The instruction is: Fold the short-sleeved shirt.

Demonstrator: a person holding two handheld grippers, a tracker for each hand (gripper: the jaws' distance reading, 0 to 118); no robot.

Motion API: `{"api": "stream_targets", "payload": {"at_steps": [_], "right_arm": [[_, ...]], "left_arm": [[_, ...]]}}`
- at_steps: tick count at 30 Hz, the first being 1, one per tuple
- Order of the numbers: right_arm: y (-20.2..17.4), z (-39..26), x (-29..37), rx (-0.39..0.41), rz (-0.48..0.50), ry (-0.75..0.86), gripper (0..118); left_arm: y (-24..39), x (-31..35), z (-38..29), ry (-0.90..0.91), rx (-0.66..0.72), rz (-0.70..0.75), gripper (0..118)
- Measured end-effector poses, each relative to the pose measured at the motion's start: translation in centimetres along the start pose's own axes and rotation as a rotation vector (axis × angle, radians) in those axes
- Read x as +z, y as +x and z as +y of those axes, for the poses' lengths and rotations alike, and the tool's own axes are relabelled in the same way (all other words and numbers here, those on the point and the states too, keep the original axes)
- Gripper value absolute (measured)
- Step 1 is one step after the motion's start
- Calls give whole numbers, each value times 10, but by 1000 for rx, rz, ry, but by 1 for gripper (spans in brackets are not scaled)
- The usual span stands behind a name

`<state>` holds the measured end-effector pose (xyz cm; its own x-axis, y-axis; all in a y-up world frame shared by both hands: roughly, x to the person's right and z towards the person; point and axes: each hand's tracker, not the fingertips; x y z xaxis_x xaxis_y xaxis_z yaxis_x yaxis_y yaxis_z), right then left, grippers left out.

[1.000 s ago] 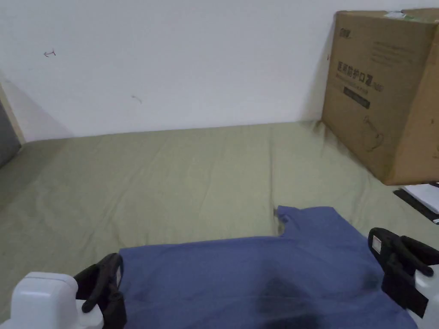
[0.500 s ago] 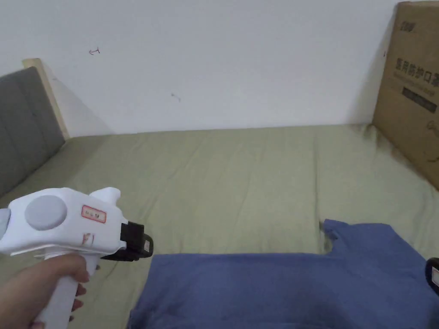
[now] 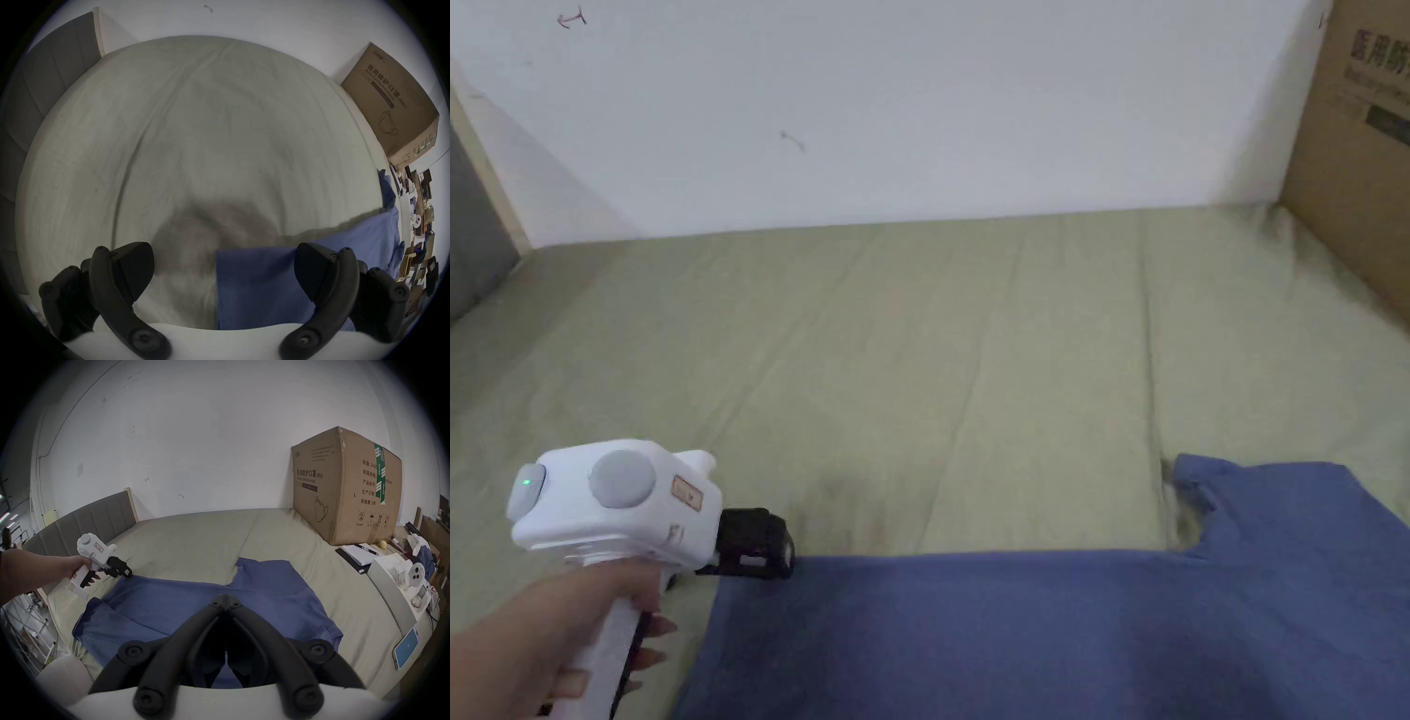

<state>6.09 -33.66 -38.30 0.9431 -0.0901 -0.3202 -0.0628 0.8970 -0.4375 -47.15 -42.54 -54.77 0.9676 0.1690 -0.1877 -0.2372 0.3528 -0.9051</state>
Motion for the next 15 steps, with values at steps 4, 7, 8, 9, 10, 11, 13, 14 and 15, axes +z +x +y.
{"api": "stream_targets", "payload": {"at_steps": [4, 7, 8, 9, 10, 11, 13, 14, 15], "right_arm": [[4, -4, -7, -5, -11, -19, 0], [6, -5, -10, -9, -23, -31, 0], [5, -5, -10, -9, -23, -32, 0], [5, -5, -11, -8, -23, -33, 0], [5, -3, -12, -3, -21, -32, 0], [7, 0, -15, 34, -14, -22, 0], [14, 12, -24, 80, -41, 2, 0], [21, 24, -29, 69, -38, -2, 0], [30, 37, -34, 60, -33, 0, 0]], "left_arm": [[1, -12, -2, -17, -80, 45, 111], [16, -3, -7, 15, -94, 98, 101], [21, 0, -9, 20, -97, 111, 88], [23, 5, -10, 20, -99, 106, 74], [23, 8, -9, 22, -103, 100, 58], [22, 8, -7, 33, -145, 113, 32], [15, 12, -3, 21, -156, 19, 0], [15, 15, -1, 28, -147, 50, 0], [27, 23, -12, 40, -142, 60, 0]]}}
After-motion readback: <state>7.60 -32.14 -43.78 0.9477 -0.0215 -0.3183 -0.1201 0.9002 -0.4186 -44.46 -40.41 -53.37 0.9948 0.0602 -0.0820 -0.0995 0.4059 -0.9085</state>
